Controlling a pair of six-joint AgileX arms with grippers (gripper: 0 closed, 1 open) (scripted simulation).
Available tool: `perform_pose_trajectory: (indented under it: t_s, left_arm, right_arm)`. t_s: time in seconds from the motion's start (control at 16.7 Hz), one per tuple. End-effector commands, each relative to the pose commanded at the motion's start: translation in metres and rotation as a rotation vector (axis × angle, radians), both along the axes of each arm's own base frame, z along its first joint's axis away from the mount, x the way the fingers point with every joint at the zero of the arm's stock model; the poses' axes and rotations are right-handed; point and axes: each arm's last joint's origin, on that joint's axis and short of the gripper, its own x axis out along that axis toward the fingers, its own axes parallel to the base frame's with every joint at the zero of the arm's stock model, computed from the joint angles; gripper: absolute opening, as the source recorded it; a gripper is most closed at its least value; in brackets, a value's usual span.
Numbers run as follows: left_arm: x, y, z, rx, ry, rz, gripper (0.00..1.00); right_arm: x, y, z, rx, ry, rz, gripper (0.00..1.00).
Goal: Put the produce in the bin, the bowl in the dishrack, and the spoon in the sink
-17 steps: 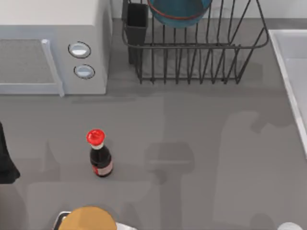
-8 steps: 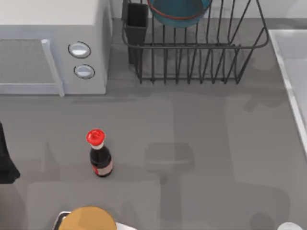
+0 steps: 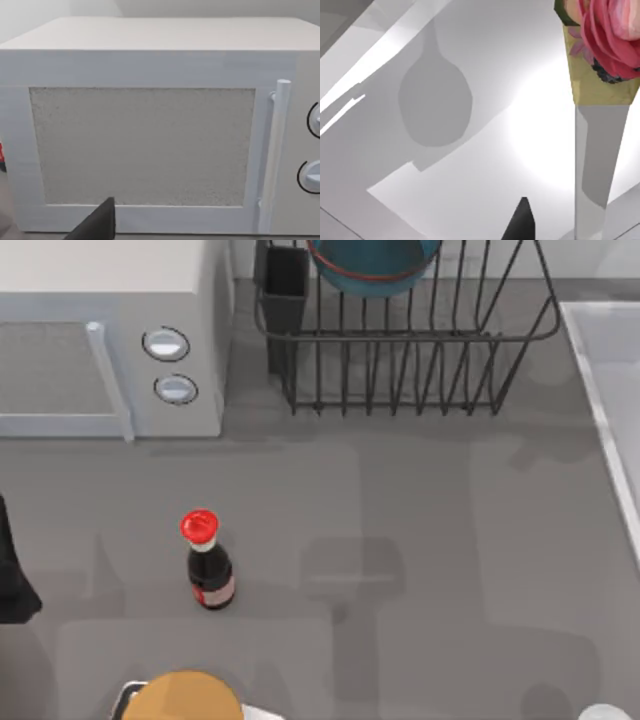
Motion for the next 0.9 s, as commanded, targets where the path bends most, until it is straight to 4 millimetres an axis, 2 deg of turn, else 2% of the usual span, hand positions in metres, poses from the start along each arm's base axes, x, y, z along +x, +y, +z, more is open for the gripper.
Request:
perform_pose_trajectory:
  t_s: [0.12, 0.42, 0.84, 0.9]
  left_arm:
    - [0.0, 0.0, 0.0, 0.0, 0.0, 0.0, 1.0]
    - [0.0, 0.0, 0.0, 0.0, 0.0, 0.0, 1.0]
    - [0.0, 0.0, 0.0, 0.0, 0.0, 0.0, 1.0]
    - [0.0, 0.0, 0.0, 0.0, 0.0, 0.0, 1.0]
  right_arm:
    - [0.002, 0.001, -0.006, 0.0, -0.003, 0.003, 0.0]
    - [0.0, 0.001, -0.039, 0.005, 0.031, 0.004, 0.0]
    - [0.0, 0.001, -0.043, 0.002, 0.012, 0.004, 0.0]
    - [0.0, 0.001, -0.043, 0.002, 0.012, 0.004, 0.08]
